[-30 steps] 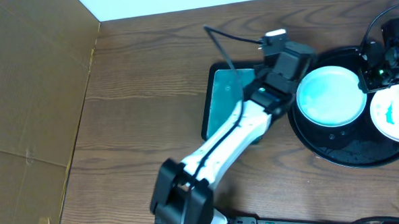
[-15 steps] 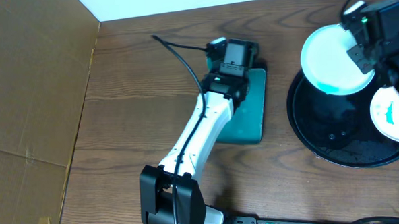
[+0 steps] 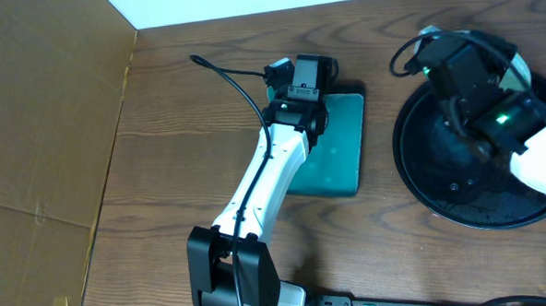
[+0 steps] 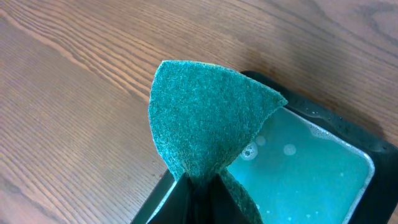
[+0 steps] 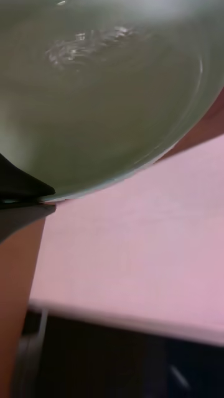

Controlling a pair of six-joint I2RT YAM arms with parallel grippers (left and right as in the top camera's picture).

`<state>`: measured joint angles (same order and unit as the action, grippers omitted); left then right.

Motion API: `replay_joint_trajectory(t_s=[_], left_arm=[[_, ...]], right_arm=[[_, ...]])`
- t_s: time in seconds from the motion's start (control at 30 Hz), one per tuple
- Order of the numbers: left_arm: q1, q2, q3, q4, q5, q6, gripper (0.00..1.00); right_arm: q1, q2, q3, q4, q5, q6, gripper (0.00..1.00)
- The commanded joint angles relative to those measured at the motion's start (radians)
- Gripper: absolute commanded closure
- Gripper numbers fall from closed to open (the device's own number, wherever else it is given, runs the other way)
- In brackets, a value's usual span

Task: Clean dirty plates on tray and stack at the side
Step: 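Lift the plate with the right gripper and stack it at the side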

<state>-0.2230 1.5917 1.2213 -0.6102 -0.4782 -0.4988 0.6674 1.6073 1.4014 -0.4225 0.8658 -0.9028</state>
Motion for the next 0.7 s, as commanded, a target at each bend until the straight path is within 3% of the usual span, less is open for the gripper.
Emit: replay_joint_trajectory(t_s=[0.0, 0.17, 0.27, 0.37, 0.43, 0.6, 0.67], left_arm=[[0.004, -0.008, -0.003, -0.005, -0.020, -0.015, 0.93], [0.004, -0.008, -0.003, -0.009, -0.020, -0.015, 0.93], [0.004, -0.008, -0.003, -0.010, -0.020, -0.016, 0.93], [0.004, -0.008, -0.003, -0.011, -0.019, -0.038, 0.93], [0.004, -0.008, -0.003, -0.011, -0.019, -0.038, 0.93], [0.004, -0.008, -0.003, -0.011, -0.019, -0.038, 0.93], [0.004, -0.008, -0.003, -0.011, -0.019, -0.038, 0.93]], right_arm=[[0.027, -0.012, 0.007, 0.015, 0.156, -0.151, 0.99], [0.035, -0.012, 0.007, 0.024, 0.199, -0.221, 0.99], [0.027, -0.012, 0.006, -0.015, 0.156, -0.124, 0.99], [0.004, -0.011, 0.005, -0.219, -0.117, 0.053, 0.99], [-0.028, 0.000, 0.002, -0.306, -0.305, 0.087, 0.99], [-0.149, 0.003, 0.003, -0.132, -0.236, 0.264, 0.99], [-0.221, 0.003, 0.003, -0.059, -0.302, 0.356, 0.99]])
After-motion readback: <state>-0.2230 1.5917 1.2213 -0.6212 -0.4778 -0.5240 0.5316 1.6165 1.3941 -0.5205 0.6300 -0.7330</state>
